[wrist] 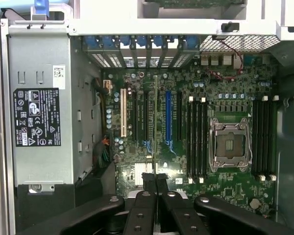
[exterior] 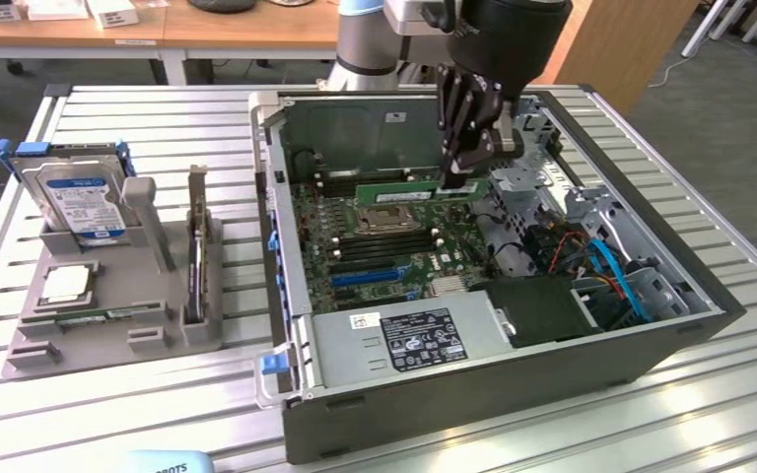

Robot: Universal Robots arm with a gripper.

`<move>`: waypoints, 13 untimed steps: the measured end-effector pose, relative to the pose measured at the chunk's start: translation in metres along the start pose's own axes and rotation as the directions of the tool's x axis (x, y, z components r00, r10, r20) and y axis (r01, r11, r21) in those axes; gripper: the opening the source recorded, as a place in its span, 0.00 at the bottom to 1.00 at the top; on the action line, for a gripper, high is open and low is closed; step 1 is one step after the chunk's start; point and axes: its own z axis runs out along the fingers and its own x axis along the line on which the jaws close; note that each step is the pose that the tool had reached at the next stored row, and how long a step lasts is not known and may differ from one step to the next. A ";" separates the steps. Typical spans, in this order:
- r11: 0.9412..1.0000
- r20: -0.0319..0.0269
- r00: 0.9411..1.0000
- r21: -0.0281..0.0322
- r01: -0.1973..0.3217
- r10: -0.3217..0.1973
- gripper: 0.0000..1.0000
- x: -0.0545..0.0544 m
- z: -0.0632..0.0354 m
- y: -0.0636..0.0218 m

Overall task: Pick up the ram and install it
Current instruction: 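Pick up the ram and move it above insertion slot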

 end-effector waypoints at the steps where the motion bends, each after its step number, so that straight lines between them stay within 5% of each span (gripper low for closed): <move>1: 1.000 0.000 1.000 0.000 0.000 0.000 0.12 -0.001 0.0000 0.0001; 13: 1.000 0.000 1.000 0.000 -0.003 0.003 0.12 -0.026 0.0004 0.0007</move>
